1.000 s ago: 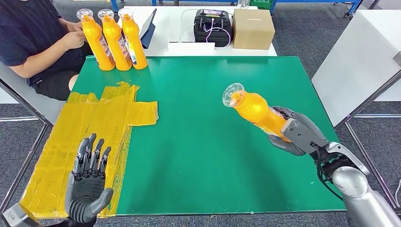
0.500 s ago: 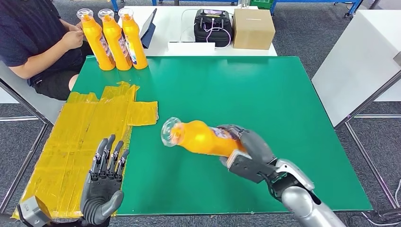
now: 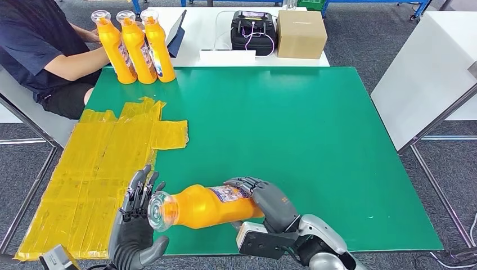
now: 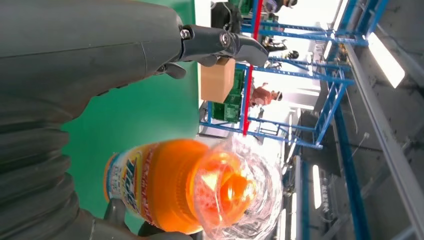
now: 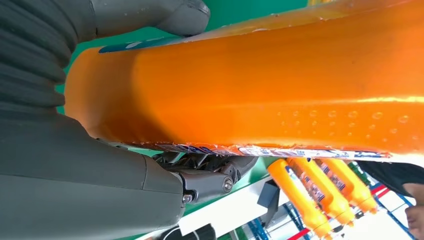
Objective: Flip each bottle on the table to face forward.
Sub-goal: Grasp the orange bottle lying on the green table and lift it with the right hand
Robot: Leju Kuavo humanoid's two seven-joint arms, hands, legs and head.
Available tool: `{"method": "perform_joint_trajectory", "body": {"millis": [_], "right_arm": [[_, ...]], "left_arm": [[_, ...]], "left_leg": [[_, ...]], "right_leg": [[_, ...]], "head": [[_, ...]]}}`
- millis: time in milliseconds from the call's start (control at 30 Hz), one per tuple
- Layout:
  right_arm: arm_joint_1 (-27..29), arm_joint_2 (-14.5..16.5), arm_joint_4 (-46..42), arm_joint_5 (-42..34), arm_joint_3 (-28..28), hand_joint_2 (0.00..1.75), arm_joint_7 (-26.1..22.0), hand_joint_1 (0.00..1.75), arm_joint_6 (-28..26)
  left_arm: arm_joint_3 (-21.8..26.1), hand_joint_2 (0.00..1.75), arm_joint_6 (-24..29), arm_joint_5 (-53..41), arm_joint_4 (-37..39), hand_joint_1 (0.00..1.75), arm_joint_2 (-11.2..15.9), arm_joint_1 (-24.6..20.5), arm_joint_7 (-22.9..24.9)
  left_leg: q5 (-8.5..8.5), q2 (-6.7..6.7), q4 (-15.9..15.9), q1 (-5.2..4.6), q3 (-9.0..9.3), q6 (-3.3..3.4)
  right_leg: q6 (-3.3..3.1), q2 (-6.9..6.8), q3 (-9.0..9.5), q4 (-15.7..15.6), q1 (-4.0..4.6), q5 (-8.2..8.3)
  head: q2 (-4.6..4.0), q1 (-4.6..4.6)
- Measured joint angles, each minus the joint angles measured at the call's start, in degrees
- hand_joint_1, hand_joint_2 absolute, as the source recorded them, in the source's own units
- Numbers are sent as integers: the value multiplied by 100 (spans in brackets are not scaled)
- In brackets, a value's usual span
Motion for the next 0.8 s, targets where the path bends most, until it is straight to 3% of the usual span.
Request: {"method": "perform_joint_trajectory", "body": {"millis": [333, 800], "right_arm": [[222, 59, -66, 4, 34, 175, 0, 175, -67], [367, 68, -82, -2, -52, 175, 0, 175, -68]], "left_arm": [[-437, 175, 389, -477, 4, 0, 145, -46, -205], [-846, 175, 362, -157, 93, 0, 367, -195, -222]], "left_leg": [[0, 1, 0, -1, 0, 0], [0, 3, 0, -1, 0, 0]], "right_leg": [[0, 0, -2, -1, -2, 0], [0, 1, -3, 0, -2, 0]], "head": [[0, 1], [0, 0]]}}
